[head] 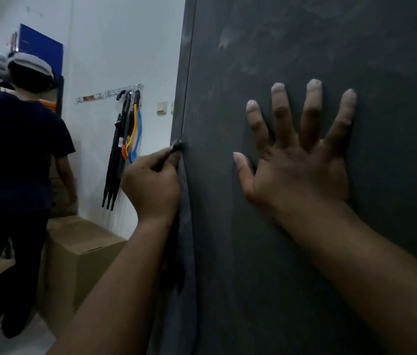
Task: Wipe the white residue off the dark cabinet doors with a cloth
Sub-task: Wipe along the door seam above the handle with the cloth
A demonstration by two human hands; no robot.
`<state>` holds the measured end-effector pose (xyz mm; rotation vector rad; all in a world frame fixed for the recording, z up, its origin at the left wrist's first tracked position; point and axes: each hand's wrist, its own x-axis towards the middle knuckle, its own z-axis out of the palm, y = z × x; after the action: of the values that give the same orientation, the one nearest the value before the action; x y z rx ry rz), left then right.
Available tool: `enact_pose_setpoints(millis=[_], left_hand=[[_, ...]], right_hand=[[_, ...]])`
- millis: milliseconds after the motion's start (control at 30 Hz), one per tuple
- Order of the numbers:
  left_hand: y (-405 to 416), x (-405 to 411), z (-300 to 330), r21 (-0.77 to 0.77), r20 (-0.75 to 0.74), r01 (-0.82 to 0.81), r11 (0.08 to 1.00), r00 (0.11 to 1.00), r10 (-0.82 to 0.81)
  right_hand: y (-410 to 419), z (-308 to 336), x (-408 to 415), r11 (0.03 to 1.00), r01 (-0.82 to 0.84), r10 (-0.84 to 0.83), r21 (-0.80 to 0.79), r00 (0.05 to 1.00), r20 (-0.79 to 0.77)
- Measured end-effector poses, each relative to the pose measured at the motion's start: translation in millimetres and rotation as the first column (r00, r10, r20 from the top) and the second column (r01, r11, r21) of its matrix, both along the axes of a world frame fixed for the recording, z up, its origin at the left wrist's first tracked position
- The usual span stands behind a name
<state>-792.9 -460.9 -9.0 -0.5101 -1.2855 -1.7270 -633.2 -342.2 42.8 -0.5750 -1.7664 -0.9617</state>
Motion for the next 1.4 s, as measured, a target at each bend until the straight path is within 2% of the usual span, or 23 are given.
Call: enact_pose_setpoints(millis=[67, 200, 367, 433, 567, 633, 767, 867, 1000, 1133, 1267, 1400], left_hand=[[-2, -6, 24, 0.028, 0.017, 0.026, 0.999, 1.000, -0.026], [0, 0, 64, 0.021, -0.043, 0.080, 0.997, 0.996, -0.079], [11, 15, 38, -0.108, -0.160, 0.028, 0.994, 0.986, -0.045], [10, 12, 29, -0.076, -0.113, 0.049, 0.996, 0.992, -0.058], [0, -6, 54, 0.145, 0.105, 0.145, 0.979, 0.981, -0.161], [-1, -11, 75, 0.168, 0.103, 0.151, 0.974, 0.980, -0.170], [5, -5, 98, 0.028, -0.020, 0.085, 0.996, 0.996, -0.084], [3, 6, 79, -0.058, -0.087, 0.077, 0.995, 0.993, -0.082], [0, 21, 8, -0.200, -0.147, -0.040, 0.979, 0.989, 0.010], [-1, 26, -33, -0.201, -0.114, 0.022, 0.979, 0.992, -0.046], [0, 14, 15, -0.135, -0.101, -0.020, 0.991, 0.995, 0.007], [3, 11, 77, -0.065, -0.117, 0.026, 0.998, 0.993, -0.033]], right_hand=[[0, -1, 0, 1.000, -0.007, 0.007, 0.001, 1.000, -0.003], [1, -2, -1, 1.000, -0.019, 0.019, 0.009, 1.000, -0.014], [2, -3, 0, 0.999, -0.051, 0.051, 0.006, 0.998, -0.028], [2, -4, 0, 0.998, -0.069, 0.069, 0.001, 0.997, -0.029], [2, -4, 0, 0.995, -0.097, 0.097, -0.001, 0.995, -0.015], [3, -4, 0, 0.995, -0.103, 0.103, 0.002, 0.994, -0.019], [3, -5, -1, 0.993, -0.120, 0.120, -0.003, 0.993, -0.021], [3, -6, 0, 0.993, -0.115, 0.115, -0.003, 0.993, -0.019], [3, -6, 0, 0.990, -0.140, 0.140, -0.008, 0.990, -0.024], [4, -8, -2, 0.992, -0.130, 0.130, -0.001, 0.991, -0.036], [4, -9, -2, 0.992, -0.129, 0.130, 0.008, 0.991, -0.046], [5, -10, -3, 0.992, -0.129, 0.130, 0.011, 0.990, -0.054]])
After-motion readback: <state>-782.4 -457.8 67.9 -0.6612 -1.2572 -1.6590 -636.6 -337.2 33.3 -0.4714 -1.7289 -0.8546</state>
